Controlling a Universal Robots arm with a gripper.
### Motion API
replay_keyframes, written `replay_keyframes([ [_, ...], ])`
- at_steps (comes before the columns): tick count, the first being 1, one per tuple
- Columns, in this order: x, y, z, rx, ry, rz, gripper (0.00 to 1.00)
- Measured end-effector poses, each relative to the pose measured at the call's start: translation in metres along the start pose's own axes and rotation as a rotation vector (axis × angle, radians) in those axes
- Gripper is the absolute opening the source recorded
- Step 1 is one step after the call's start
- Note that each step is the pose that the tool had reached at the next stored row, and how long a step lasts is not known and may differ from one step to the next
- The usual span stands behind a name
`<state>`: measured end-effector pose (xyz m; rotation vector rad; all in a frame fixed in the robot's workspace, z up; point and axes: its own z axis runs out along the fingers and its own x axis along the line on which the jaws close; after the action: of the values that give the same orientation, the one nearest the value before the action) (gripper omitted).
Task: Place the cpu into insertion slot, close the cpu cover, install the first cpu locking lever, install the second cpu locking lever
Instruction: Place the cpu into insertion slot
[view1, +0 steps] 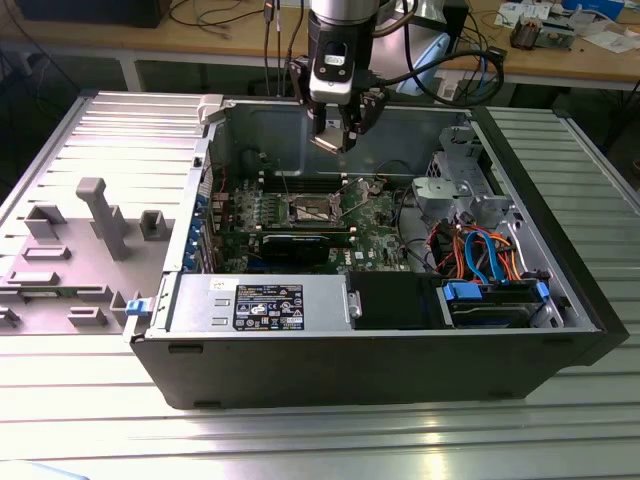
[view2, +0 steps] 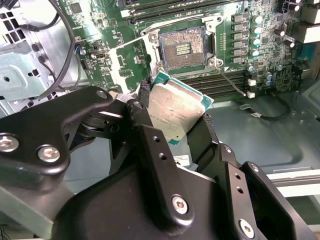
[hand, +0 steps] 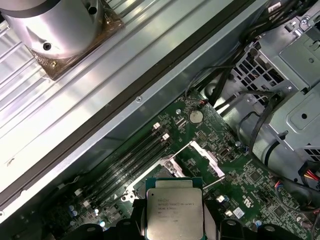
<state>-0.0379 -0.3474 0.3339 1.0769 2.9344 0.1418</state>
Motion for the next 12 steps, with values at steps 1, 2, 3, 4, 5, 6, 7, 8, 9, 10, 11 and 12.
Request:
replay_keyframes([
  [1,0.0,0.0,0.0,0.0,-0.0001,0.001,0.55],
  [2,0.0,0.0,0.0,-0.0001,-0.0002,0.003,0.55],
  [3,0.0,0.0,0.0,-0.0001,-0.0004,0.004,0.55],
  [4,0.0,0.0,0.0,-0.0001,-0.0005,0.006,0.55],
  [5,0.0,0.0,0.0,-0.0001,-0.0006,0.007,0.55],
  [6,0.0,0.0,0.0,-0.0001,-0.0007,0.008,0.55],
  [7,0.0,0.0,0.0,-0.0001,-0.0009,0.01,0.55],
  [8,0.0,0.0,0.0,-0.0002,-0.001,0.011,0.55],
  [9,0.0,0.0,0.0,-0.0003,-0.0012,0.013,0.55],
  [10,0.0,0.0,0.0,-0.0003,-0.0013,0.014,0.55],
  [11,0.0,0.0,0.0,-0.0003,-0.0014,0.016,0.55],
  [12,0.0,0.0,0.0001,-0.0004,-0.0016,0.018,0.55],
])
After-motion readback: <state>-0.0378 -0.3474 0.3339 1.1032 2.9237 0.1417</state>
